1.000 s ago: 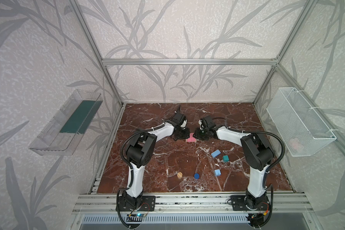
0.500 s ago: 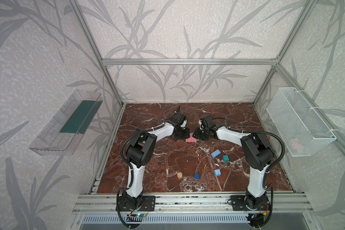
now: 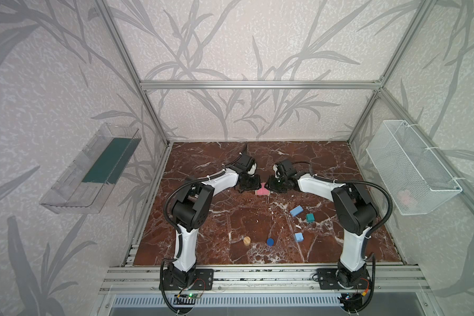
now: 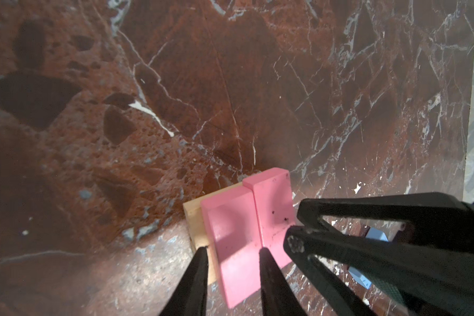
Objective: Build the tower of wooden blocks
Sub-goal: 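Open both grippers and raise them away from the stack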
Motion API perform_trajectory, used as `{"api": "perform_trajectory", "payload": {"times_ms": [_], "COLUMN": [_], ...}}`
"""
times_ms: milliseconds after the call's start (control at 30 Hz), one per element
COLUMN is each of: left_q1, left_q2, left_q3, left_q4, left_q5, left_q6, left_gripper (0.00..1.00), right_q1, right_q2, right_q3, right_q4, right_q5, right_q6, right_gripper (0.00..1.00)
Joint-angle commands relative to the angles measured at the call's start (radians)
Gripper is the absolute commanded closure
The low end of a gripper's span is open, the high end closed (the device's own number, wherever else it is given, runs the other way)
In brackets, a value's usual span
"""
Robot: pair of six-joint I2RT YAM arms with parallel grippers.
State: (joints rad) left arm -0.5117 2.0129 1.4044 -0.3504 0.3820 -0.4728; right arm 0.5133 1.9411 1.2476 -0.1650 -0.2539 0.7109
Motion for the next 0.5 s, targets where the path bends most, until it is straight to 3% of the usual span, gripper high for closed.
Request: {"api": "perform_trajectory", "payload": {"times_ms": [0, 167, 333, 467], "left_q1": [-0.006, -0.007, -0.012, -0.030], "left_q2": [-0.064, -0.139, -0.257, -0.354], "left_q3": [-0.017, -0.060, -0.171, -0.343], "left_q4": [0.011, 0.014, 0.063, 0.222], "left_q5": [-0.018, -0.034, -0.004, 0.045], "left_q6": [-0.006, -0.014, -0.074, -0.204], "left_gripper": [0.68, 0.77, 1.00, 1.00], "right_q1": [0.003, 0.007, 0.007, 0.008], "right_q2": [-0.066, -0.121, -0.190, -0.256], "right_q3": [-0.016, -0.032, -0.072, -0.114], "right_q4": [-0.029, -0.045, -0.040, -0.020], "right_q5": [0.019, 0.041, 0.062, 0.077], "right_q6": [0.007, -0.002, -0.004, -0.004], "right_gripper": [0.66, 0.67, 0.92, 1.00]}}
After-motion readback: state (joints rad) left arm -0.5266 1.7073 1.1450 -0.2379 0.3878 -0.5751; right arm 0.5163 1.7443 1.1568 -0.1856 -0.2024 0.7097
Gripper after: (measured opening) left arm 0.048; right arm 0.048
